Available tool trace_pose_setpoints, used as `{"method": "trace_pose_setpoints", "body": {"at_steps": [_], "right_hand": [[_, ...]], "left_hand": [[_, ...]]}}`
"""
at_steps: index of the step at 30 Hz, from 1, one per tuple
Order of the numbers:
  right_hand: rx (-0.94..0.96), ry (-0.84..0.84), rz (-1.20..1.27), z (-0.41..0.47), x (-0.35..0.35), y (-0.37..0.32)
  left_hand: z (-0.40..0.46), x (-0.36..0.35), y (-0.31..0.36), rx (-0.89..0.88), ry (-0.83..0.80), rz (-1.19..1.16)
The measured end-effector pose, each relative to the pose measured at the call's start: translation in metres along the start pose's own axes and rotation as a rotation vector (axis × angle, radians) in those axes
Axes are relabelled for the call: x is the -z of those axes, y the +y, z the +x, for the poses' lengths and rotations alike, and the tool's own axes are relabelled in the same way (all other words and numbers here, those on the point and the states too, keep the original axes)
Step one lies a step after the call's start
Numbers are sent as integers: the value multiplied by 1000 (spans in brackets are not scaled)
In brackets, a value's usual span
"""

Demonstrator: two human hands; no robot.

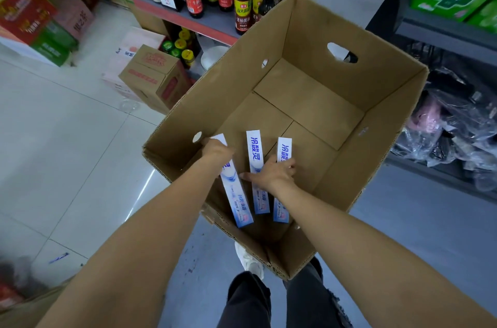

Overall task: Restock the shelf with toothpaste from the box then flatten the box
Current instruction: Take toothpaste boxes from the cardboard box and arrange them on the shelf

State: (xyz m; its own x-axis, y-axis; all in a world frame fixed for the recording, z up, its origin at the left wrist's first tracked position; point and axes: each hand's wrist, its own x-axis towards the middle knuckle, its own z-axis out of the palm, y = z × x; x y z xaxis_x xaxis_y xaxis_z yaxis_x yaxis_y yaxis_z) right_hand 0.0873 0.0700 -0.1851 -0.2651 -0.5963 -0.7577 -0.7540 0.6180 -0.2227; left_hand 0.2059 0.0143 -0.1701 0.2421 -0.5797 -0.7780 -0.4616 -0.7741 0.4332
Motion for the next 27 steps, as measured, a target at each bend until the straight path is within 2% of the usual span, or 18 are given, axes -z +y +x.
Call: {"method": "trace_pose_setpoints", "body": {"at_steps": [5,11,16,21,25,27], "right_hand": [[46,-13,56,3,7,4],[242,-60,335,-19,73,8],[448,-32,682,-58,151,18],[625,90,886,-77,215,64],[605,237,1011,-95,273,130],[621,314,1011,-100,308,176]], "left_hand": [[4,16,10,-150,52,46],[-19,15,32,-255,-21,-197],[-67,-2,94,-447,-233,-305],[-134,-37,167,-585,-425,-290],[-195,-96,220,-640,-533,-240],[-216,-141,249,-654,-538,-230]]}}
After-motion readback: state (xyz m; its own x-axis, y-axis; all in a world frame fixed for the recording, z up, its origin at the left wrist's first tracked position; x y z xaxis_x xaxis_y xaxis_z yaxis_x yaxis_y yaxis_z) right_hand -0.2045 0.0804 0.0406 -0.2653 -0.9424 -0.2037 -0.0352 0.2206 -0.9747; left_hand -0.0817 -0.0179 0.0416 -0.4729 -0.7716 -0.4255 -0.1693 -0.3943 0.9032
